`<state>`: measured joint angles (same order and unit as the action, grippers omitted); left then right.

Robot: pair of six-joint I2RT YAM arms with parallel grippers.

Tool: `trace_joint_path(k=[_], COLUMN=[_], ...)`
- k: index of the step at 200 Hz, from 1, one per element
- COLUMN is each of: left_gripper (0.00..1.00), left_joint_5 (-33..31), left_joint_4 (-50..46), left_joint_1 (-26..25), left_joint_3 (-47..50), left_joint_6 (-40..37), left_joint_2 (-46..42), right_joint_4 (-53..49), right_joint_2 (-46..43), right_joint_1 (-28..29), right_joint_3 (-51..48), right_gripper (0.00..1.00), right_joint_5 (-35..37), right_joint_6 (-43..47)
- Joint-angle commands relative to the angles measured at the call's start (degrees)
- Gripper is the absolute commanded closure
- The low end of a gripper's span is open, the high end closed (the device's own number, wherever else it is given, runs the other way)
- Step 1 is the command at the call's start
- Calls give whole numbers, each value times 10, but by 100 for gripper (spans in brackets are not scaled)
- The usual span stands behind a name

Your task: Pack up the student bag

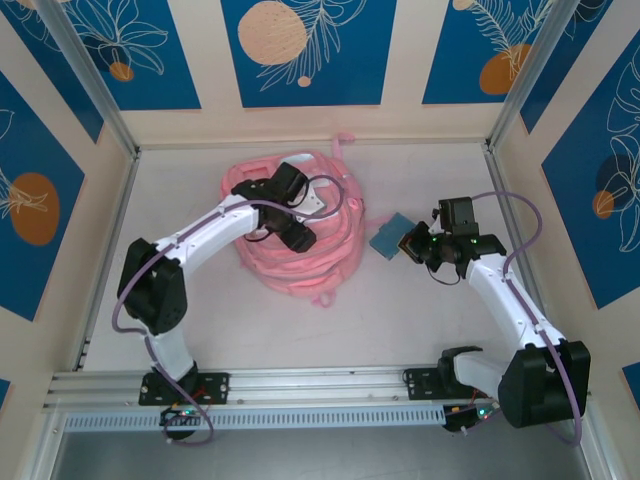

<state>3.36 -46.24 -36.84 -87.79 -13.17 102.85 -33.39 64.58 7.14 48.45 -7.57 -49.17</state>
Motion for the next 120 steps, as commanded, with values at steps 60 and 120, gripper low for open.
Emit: trace_joint_path(k=[60, 120], left_gripper=[91, 100], left_joint_5=[-17, -60], left_joint_4=[-33, 6], left_joint_1=[-7, -6], left_joint_3=[-46, -41], left_joint_6=[-43, -35], left_joint_2=[19, -19], right_joint_4=[-17, 21], right_joint_2=[-21, -20], right_joint_1=[10, 37], right_joint_3=[30, 35], right_gripper=[100, 100], right_joint_5=[-32, -83], right_joint_6=[12, 9])
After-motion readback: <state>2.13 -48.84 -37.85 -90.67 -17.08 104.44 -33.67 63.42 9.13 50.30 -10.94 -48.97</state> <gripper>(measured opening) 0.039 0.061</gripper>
